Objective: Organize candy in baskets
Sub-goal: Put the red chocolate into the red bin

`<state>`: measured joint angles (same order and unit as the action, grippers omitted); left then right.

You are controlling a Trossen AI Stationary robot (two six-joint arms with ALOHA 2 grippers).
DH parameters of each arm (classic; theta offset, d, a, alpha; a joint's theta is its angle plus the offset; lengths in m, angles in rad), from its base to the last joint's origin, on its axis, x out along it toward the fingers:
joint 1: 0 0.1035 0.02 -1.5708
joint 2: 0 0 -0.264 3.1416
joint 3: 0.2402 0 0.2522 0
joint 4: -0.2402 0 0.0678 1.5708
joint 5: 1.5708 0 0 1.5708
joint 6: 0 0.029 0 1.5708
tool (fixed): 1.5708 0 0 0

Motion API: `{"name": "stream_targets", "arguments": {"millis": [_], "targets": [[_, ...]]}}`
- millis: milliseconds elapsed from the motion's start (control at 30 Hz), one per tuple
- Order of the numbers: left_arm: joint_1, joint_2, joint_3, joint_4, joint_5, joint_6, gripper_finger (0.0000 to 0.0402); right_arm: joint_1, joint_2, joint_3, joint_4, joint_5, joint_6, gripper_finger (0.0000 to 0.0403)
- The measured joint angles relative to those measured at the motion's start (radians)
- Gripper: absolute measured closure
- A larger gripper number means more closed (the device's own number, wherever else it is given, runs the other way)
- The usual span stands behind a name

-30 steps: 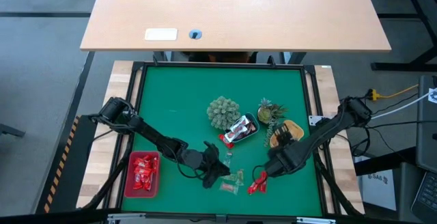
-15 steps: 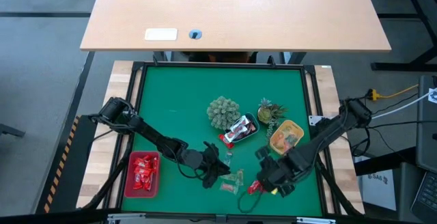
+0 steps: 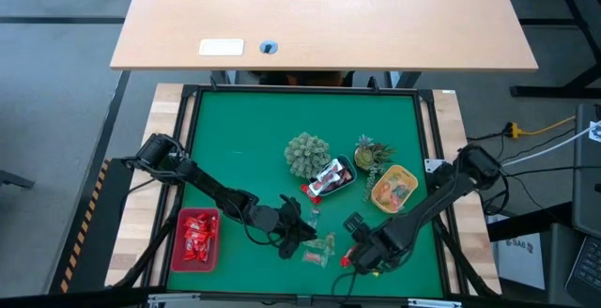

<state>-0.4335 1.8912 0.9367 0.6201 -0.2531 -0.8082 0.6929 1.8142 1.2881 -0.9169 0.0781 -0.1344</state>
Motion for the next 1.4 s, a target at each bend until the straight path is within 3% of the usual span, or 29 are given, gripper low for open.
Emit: {"name": "stream_targets", "arguments": {"millis": [567,700,1033,1400], "targets": [[0.0,0.0,0.0,0.001,-0.001,0.0,0.0312,0.0,0.122,-0.002,-0.009,-0.045,-0.062,0.0243],[0.0,0.0,0.0,0.001,-0.001,0.0,0.0312,0.0,0.122,-0.002,-0.009,-0.045,-0.062,0.0266],[0.0,-0.001,0.0,0.001,-0.001,0.0,0.0312,0.0,0.121,0.005,-0.024,-0.045,-0.054,0.0367],[-0.003,-0.001,0.0,0.081,-0.001,0.055,0.0312,0.0,0.122,0.181,-0.232,-0.018,-0.028,0.0355]]}}
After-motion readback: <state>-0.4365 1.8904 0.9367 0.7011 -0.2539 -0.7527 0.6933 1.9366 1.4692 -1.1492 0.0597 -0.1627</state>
